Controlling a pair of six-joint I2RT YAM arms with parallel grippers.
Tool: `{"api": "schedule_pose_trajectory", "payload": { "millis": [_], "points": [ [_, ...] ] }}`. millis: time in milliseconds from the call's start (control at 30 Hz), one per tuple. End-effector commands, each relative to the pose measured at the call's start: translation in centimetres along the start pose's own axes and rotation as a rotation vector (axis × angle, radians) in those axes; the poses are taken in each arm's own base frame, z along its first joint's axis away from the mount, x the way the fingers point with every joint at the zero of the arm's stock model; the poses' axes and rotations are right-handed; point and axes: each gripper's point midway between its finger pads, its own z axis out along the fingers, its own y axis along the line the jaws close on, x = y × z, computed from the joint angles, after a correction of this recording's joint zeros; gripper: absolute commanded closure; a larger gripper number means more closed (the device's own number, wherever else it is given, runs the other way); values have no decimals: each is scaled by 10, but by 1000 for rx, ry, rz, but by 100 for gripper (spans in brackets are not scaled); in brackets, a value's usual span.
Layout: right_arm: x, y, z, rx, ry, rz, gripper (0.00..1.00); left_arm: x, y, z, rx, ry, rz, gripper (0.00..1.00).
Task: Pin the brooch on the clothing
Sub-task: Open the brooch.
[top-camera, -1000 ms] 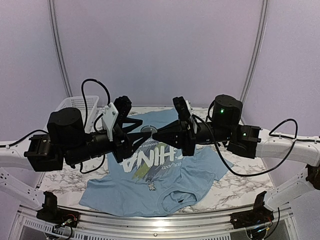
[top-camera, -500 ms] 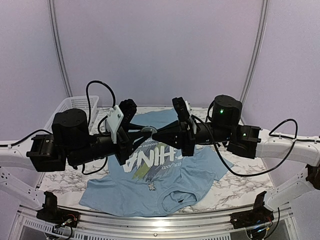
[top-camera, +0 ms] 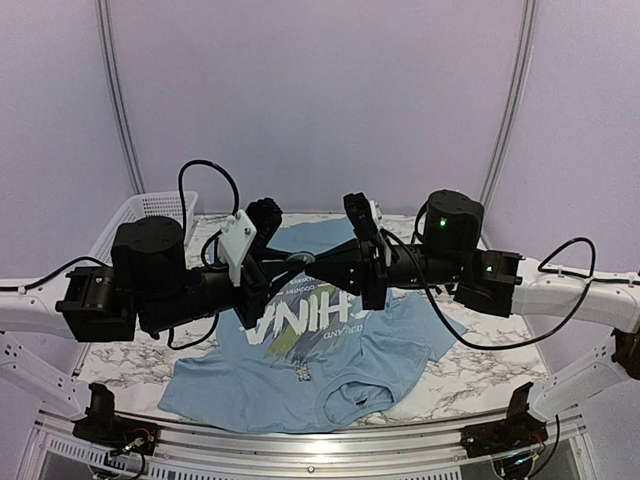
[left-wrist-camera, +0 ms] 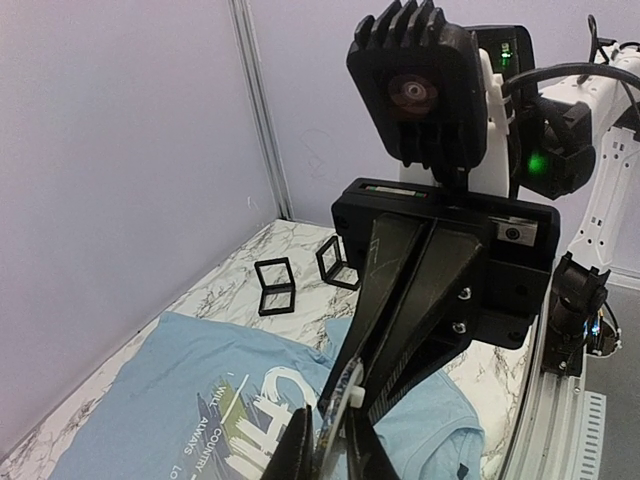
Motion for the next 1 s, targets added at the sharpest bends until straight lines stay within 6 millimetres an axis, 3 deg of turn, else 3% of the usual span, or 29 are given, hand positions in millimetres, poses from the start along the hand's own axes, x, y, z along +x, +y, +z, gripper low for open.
{"api": "schedule_pose_trajectory", "payload": {
  "millis": [0, 433, 767, 967],
  "points": [
    [-15, 15, -7, -61, -36, -15, 100, -14, 28, -8, -126, -42, -27, 89],
    [-15, 11, -8, -49, -37, -9, 100, -14, 33, -13, -146, -51, -36, 81],
    [-20, 12, -7, -62, -46, -16, 100, -15, 27, -11, -110, -53, -25, 96],
    [-17, 6, -10, -47, -40, -8, 100, -16, 20, -14, -63, -67, -20, 83]
  ]
}}
